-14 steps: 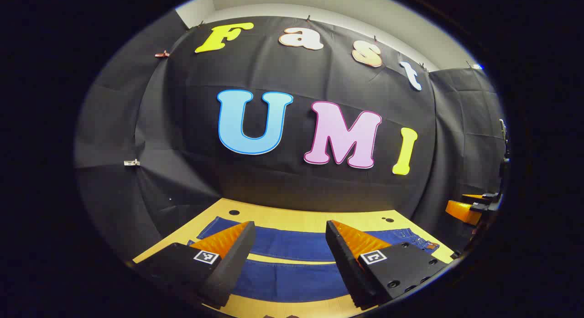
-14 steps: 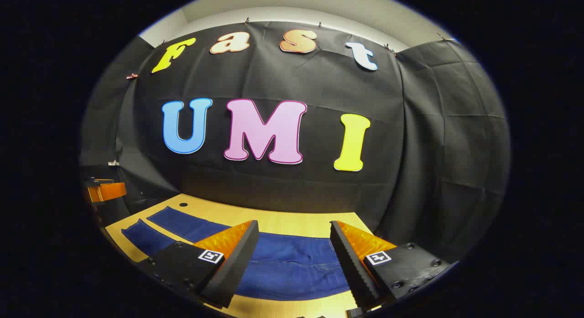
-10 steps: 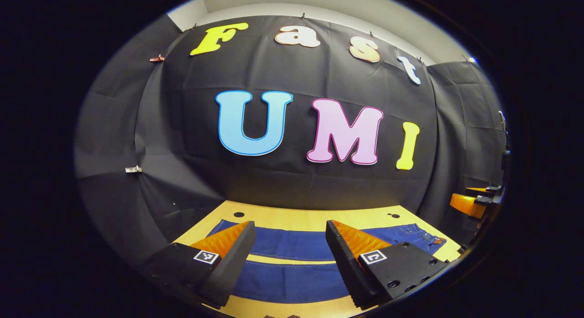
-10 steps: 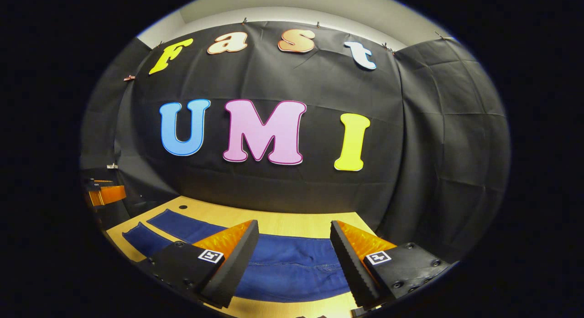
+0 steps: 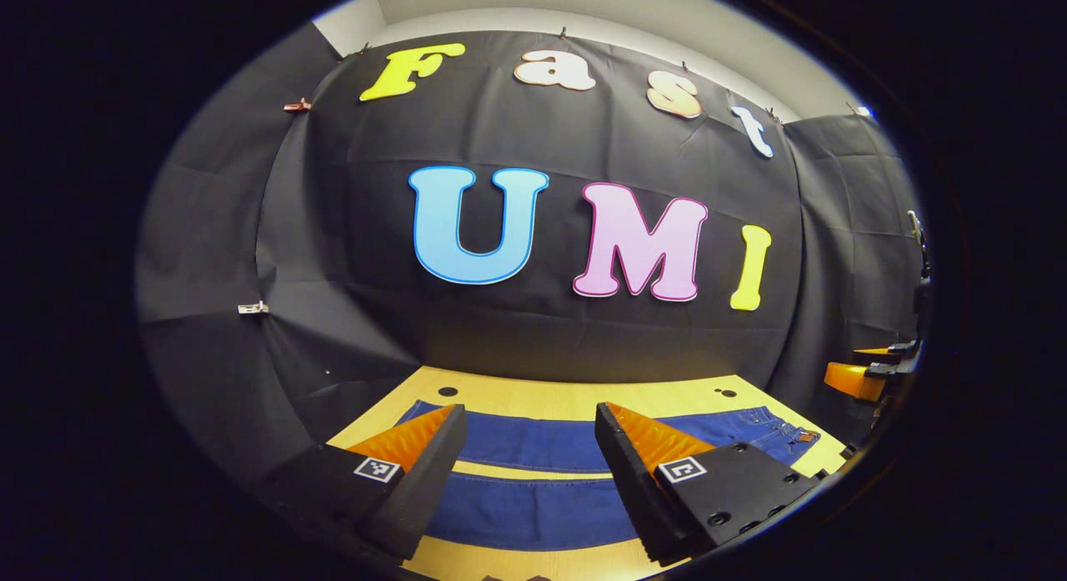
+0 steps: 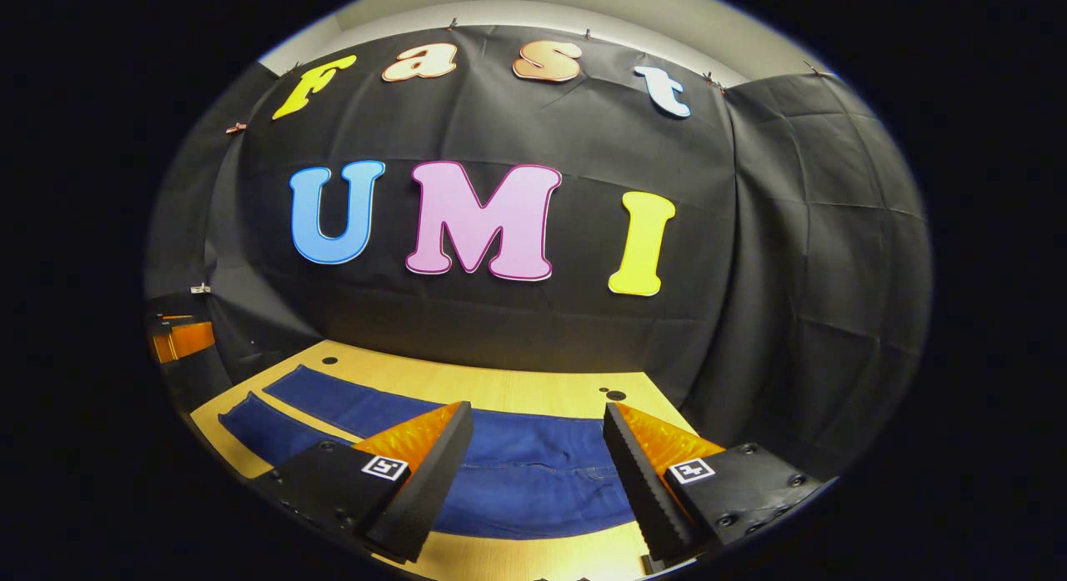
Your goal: Grasp the waist and the cuffs of the jeans and fold them to make the two legs overlap; first hold the waist and fold one-third of the jeans toward the cuffs, then hold the cuffs and fold the remaining one-third in the same direction to finish folding.
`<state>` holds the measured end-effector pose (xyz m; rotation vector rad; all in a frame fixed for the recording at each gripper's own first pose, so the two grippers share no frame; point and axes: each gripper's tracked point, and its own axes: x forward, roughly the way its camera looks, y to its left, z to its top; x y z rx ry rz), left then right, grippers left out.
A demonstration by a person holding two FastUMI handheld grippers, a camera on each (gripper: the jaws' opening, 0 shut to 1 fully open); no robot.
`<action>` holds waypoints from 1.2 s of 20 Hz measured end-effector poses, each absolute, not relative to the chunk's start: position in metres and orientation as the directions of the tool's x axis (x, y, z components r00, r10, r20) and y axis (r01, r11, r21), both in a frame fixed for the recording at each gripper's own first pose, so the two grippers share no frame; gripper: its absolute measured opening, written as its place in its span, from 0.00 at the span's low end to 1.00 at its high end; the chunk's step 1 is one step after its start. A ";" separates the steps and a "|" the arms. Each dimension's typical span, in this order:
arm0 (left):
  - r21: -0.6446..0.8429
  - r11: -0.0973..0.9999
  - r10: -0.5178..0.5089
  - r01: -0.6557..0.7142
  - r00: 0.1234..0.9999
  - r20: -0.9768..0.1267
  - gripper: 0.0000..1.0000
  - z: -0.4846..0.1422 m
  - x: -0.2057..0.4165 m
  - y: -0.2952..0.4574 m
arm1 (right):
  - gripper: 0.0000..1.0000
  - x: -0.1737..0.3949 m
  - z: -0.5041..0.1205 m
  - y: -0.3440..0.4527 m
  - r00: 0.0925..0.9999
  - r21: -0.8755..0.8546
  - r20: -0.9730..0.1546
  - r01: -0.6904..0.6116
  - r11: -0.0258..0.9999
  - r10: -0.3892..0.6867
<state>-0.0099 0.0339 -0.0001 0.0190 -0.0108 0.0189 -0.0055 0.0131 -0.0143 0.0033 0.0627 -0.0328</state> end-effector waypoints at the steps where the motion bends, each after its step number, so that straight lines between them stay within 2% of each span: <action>1: 0.011 1.000 0.016 -0.016 1.000 0.015 0.96 0.001 -0.011 0.034 | 0.97 -0.005 -0.010 0.015 0.998 0.007 -0.054 0.031 0.999 -0.031; 2: 0.000 1.000 0.012 -0.012 1.000 0.017 0.93 0.002 -0.012 0.033 | 0.97 -0.006 -0.006 0.017 0.999 0.005 -0.045 0.029 1.000 -0.029; 3: -0.007 1.000 0.005 -0.005 1.000 0.016 0.97 0.002 -0.011 0.031 | 0.97 -0.005 -0.004 0.019 0.999 -0.001 -0.038 0.026 1.000 -0.026; 13: -0.005 0.999 0.032 -0.032 0.999 -0.012 0.96 -0.013 -0.013 0.059 | 0.97 0.000 -0.009 0.004 0.997 -0.041 -0.048 0.058 0.997 -0.060; 15: 0.081 0.996 0.041 -0.038 0.999 -0.034 0.96 -0.019 -0.011 0.079 | 0.97 0.002 -0.009 -0.006 0.996 -0.055 -0.048 0.069 0.996 -0.072; 18: 0.310 0.951 0.031 0.006 0.993 -0.113 0.96 -0.037 -0.006 0.121 | 0.97 0.009 -0.011 -0.026 0.994 -0.090 -0.049 0.089 0.992 -0.094; 19: 0.396 0.918 0.036 0.031 0.986 -0.161 0.98 -0.050 -0.005 0.139 | 0.93 0.011 -0.012 -0.033 0.994 -0.101 -0.054 0.093 0.991 -0.099; 21: 0.537 0.837 0.052 0.100 0.964 -0.260 0.98 -0.081 -0.002 0.172 | 0.97 0.015 -0.018 -0.045 0.992 -0.113 -0.069 0.101 0.988 -0.109; 22: 0.599 0.787 0.063 0.146 0.948 -0.313 0.98 -0.097 0.000 0.186 | 0.93 0.016 -0.021 -0.051 0.991 -0.116 -0.075 0.105 0.988 -0.114; 24: 0.696 0.674 0.088 0.249 0.908 -0.410 0.98 -0.130 0.000 0.218 | 0.97 0.018 -0.027 -0.066 0.986 -0.122 -0.095 0.124 0.985 -0.135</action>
